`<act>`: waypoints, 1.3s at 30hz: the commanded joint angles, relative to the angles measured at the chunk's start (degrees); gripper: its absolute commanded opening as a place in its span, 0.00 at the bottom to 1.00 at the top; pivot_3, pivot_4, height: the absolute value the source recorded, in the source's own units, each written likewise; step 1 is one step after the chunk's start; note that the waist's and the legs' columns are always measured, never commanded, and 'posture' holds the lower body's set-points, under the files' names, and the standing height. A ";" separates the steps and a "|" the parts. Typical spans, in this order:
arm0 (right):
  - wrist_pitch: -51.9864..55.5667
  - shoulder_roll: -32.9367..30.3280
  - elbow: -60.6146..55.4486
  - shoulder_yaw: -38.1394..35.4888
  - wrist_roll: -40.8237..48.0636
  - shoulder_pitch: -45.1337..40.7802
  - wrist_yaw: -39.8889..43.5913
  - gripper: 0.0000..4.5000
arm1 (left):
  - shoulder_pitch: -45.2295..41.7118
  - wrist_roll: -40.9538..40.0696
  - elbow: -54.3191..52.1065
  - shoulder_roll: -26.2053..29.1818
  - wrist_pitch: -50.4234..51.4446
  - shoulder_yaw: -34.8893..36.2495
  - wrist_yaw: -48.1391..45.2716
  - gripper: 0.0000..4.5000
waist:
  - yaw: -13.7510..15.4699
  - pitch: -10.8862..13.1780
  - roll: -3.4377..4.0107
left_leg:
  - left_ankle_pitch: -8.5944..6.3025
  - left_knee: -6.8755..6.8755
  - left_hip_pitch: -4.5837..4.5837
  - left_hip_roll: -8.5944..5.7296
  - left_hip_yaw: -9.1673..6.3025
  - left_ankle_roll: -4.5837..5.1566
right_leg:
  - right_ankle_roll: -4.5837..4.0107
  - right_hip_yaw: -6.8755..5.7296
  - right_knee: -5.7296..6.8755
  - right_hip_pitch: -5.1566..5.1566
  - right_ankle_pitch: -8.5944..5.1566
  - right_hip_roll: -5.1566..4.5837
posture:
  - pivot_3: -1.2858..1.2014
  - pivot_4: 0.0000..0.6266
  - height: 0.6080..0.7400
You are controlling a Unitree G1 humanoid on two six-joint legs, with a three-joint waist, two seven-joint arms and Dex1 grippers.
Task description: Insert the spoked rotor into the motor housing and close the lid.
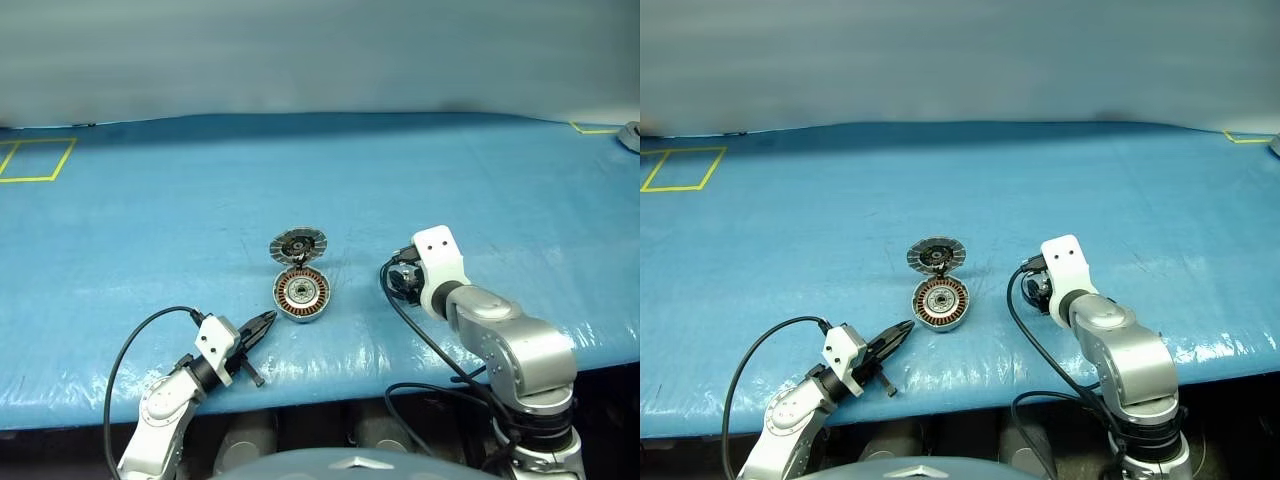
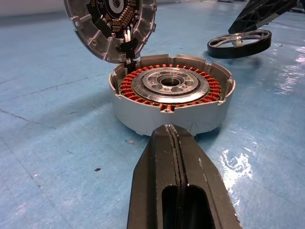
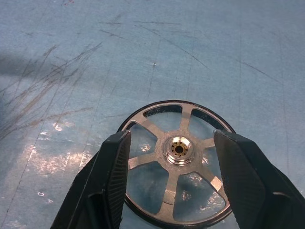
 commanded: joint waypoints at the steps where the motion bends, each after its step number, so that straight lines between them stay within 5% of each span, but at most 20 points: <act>1: 0.57 1.63 -0.96 0.12 -1.30 0.78 -2.11 0.64 | 0.35 -0.31 -1.08 0.03 -0.43 -0.11 -0.21 0.00 | -0.01 0.00 0.02 | 0.00 0.00 0.00 0.00 0.00 0.00 | 0.00 0.00 0.00 0.00 0.00 0.00 | 0.52 0.24 1.00; 14: -0.53 5.56 2.25 -1.35 -3.25 4.39 -4.64 0.64 | 0.60 0.08 -2.29 -0.21 0.34 -0.71 0.02 0.00 | -0.04 -0.02 0.05 | -0.02 0.21 0.00 -0.01 -0.03 0.04 | -0.14 -0.01 -0.01 0.06 -0.08 0.00 | 0.52 0.24 1.00; 22: -0.71 6.32 2.46 -2.21 -2.25 4.89 -3.45 0.30 | 0.99 0.18 -3.39 -0.09 1.32 -0.61 0.33 0.00 | -0.30 -0.19 -0.16 | -0.03 0.29 0.08 0.02 -0.03 0.05 | -0.16 -0.01 -0.03 0.05 -0.09 0.00 | 0.52 0.24 1.00; 39: -3.60 -5.33 -2.36 0.52 0.52 -0.14 4.48 0.29 | 1.02 0.57 -4.39 0.03 2.71 -0.70 0.65 0.00 | -0.08 0.01 0.18 | -0.04 0.16 -0.14 -0.01 0.02 0.12 | -0.11 -0.01 -0.04 -0.03 -0.05 -0.03 | 0.52 0.24 1.00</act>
